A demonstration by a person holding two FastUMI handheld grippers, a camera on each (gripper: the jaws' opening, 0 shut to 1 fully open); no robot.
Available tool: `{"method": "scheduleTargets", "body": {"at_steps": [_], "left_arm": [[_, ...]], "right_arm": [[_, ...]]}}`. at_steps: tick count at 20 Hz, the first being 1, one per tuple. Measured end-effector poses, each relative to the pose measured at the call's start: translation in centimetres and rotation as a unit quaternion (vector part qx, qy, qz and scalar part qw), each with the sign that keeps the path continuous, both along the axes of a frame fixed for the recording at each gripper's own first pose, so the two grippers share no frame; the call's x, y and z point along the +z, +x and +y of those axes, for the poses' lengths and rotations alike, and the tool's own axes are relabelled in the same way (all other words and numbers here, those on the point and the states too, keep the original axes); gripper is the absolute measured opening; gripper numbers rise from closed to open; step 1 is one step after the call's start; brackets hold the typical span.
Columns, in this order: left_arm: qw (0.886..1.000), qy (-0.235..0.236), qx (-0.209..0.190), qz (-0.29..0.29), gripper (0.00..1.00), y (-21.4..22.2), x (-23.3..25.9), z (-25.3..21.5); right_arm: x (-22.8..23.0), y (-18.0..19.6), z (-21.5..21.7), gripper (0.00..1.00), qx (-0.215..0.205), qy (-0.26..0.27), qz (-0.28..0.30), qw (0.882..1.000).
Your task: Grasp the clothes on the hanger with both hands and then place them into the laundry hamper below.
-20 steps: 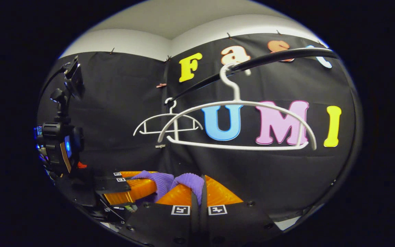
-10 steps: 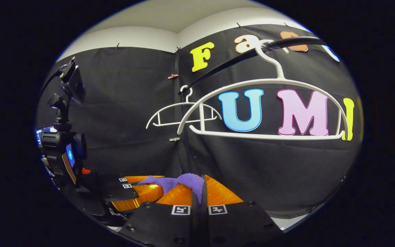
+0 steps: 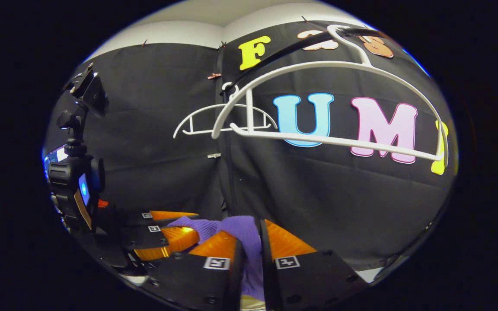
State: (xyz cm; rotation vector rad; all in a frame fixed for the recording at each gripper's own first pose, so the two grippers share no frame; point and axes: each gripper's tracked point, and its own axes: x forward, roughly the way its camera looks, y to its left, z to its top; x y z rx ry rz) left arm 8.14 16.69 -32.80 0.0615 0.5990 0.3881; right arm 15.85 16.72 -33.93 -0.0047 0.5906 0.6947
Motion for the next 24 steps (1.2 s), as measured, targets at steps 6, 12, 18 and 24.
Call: {"method": "scheduleTargets", "body": {"at_steps": [6,12,18,24], "left_arm": [[0.998,0.014,0.010,0.057,0.91,-1.6,-2.3,1.7],[0.993,-0.044,-0.010,0.110,0.89,-3.6,-5.2,0.7],[0.995,-0.046,0.024,0.080,0.96,-3.7,-3.8,2.2],[0.997,-0.059,0.002,0.054,0.96,-2.5,-2.4,0.0]], "right_arm": [[-2.2,0.0,-2.4,0.76,-0.001,-0.057,0.009,0.998],[-6.2,-2.7,-2.5,0.90,0.048,-0.114,0.053,0.991],[-1.0,-1.2,0.0,0.94,0.050,-0.028,0.019,0.998],[-2.0,-1.4,-2.7,0.95,0.025,-0.045,0.034,0.998]]}}
